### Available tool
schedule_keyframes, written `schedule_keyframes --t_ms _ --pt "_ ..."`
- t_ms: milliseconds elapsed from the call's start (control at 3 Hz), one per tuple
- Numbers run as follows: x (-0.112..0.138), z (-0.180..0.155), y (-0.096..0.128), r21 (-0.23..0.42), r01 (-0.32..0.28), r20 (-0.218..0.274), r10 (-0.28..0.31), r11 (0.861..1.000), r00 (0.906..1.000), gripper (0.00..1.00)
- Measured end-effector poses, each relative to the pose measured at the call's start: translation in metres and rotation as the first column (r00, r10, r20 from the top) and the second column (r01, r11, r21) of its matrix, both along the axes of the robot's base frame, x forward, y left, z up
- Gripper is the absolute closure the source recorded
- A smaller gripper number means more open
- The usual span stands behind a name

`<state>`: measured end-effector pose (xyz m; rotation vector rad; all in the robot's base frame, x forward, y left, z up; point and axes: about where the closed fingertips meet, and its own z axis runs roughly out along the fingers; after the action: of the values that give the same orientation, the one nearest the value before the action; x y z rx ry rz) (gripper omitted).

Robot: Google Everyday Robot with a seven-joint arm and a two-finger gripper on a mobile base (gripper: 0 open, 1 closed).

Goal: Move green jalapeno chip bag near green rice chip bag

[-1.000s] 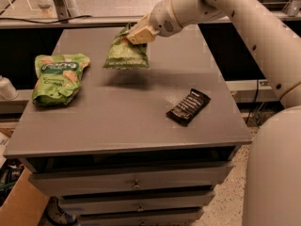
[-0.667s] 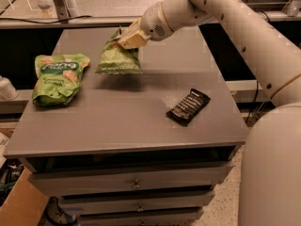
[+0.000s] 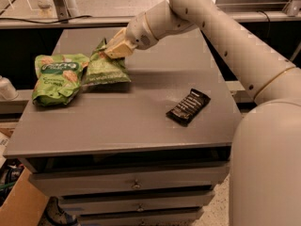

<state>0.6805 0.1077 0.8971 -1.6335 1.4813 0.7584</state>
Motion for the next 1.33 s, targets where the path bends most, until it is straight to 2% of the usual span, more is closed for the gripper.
schedule_keyframes --t_ms 333,667,1333 --pt "-0.013 -0.008 0.023 -0.004 -0.074 -0.005 0.074 0.997 0.9973 0.83" --pt "-0.026 -0.014 0.038 -0.018 -0.142 -0.011 0.142 0.99 0.9898 0.64" --pt "-0.031 -0.013 0.051 -0.042 -0.203 -0.006 0.203 0.978 0.9792 0.17"
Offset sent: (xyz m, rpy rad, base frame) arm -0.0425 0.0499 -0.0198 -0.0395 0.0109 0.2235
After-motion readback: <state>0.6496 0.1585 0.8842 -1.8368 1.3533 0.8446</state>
